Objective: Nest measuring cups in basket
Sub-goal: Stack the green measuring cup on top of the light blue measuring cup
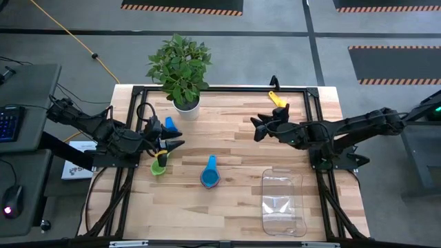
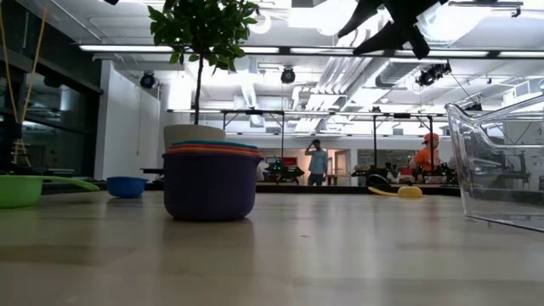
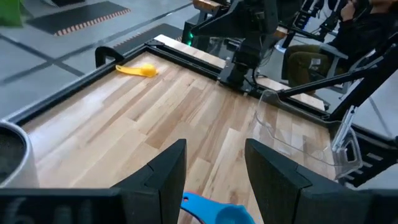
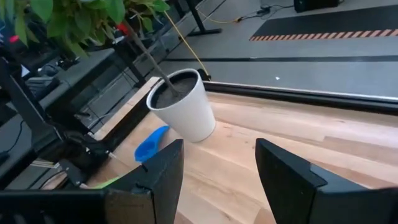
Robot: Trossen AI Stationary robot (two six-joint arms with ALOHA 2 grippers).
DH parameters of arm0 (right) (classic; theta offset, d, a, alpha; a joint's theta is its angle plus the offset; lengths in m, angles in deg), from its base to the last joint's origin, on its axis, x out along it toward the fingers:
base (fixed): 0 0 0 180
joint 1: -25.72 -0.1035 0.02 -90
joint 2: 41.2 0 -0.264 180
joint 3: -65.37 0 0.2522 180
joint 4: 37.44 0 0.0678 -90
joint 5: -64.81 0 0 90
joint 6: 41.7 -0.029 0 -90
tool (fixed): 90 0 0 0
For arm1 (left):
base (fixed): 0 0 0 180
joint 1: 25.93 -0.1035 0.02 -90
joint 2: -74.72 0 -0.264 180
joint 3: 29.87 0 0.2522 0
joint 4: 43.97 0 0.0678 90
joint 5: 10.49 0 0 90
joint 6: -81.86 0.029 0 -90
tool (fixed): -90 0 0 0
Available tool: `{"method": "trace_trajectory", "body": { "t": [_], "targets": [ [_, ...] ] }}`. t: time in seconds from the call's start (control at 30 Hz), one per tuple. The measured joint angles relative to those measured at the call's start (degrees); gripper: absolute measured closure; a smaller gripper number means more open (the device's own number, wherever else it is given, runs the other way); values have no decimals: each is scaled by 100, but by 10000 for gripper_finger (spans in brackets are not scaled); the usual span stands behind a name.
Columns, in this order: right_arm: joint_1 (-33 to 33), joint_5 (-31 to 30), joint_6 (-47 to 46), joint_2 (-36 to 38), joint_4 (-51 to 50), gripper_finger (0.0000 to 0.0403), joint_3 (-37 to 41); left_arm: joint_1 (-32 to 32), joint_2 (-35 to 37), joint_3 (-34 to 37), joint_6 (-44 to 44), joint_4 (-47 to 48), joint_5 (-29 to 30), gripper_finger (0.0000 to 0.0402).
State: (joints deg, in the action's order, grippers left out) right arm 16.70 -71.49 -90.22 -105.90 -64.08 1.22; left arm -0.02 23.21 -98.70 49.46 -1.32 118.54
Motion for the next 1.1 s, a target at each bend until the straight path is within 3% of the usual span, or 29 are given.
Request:
{"method": "trace_trajectory", "body": {
  "t": [0.1, 0.23, 0.33, 0.4, 0.47, 0.57, 0.7, 1.1],
  "targets": [
    [0, 23, -94, -18, -123, 212, 0, -59, 2, -5, -754, 405, -395, 248],
    [0, 72, -294, -65, -279, 212, 0, -546, -175, -7, -2189, 2198, -1470, 248],
    [2, 129, -308, -107, -300, 212, -2, -771, -446, 159, -2911, 3735, -1673, 248],
    [2, 187, -310, -132, -276, 213, -2, -846, -509, 502, -3319, 4049, -1857, 248],
    [2, 195, -377, -133, -316, 213, -2, -855, -442, 963, -3621, 3924, -2213, 248],
    [2, 195, -449, -134, -421, 213, -2, -850, -177, 1679, -4053, 2958, -2644, 248],
    [2, 195, -456, -136, -418, 213, -2, -933, 7, 2351, -4483, 2207, -2799, 248],
    [2, 236, -548, -136, -536, 213, -2, -1300, -107, 2837, -4693, 2020, -2800, 248]
  ]
}}
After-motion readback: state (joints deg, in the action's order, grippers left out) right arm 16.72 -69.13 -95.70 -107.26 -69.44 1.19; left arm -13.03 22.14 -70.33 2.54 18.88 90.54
